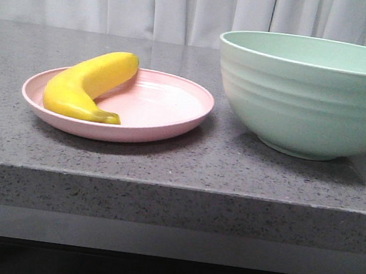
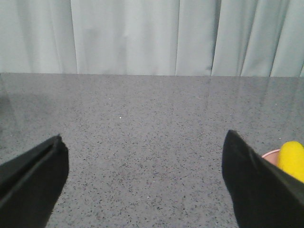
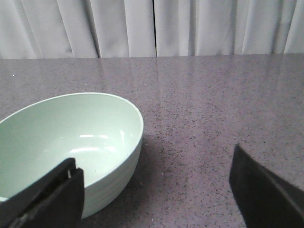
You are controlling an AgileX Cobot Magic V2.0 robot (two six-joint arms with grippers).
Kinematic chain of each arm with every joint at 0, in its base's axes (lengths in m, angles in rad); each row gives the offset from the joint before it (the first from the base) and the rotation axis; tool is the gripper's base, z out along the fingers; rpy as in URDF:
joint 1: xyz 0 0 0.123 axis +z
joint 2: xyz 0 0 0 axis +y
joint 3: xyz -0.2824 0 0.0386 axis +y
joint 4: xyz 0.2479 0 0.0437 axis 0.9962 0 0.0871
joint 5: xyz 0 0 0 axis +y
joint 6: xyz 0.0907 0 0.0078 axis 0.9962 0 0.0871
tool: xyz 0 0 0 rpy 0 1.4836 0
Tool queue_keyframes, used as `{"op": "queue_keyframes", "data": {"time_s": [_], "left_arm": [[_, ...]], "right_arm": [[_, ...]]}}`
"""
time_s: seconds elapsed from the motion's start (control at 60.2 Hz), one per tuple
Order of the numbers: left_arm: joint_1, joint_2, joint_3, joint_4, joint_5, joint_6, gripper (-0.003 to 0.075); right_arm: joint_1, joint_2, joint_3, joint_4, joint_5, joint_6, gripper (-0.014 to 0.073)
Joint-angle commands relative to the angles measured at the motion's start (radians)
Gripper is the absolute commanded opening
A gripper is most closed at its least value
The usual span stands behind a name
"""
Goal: Transfer banana from pink plate to green bowl
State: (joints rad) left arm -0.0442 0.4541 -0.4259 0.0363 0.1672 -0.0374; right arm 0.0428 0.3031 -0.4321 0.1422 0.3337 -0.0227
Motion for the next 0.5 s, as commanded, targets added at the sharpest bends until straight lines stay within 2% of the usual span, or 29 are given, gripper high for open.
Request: {"op": "queue_keyframes", "data": {"time_s": [0.0,0.116,0.299,0.482], "left_arm": [[-0.030,0.041,-0.082,-0.019,-0.003,-0.001,0.0638],[-0.126,0.150,-0.194,-0.019,0.133,0.010,0.0638],[-0.338,0.395,-0.382,-0.036,0.344,0.024,0.0638],[-0.466,0.640,-0.509,-0.076,0.365,-0.001,0.0638]], "right_arm": [[-0.004,0.018,-0.036,0.003,-0.072,-0.001,0.0645],[-0.004,0.018,-0.036,0.003,-0.072,-0.001,0.0645],[-0.004,0.018,-0.036,0.003,-0.072,-0.001,0.0645],[-0.004,0.018,-0.036,0.003,-0.071,-0.001,0.0645]]}}
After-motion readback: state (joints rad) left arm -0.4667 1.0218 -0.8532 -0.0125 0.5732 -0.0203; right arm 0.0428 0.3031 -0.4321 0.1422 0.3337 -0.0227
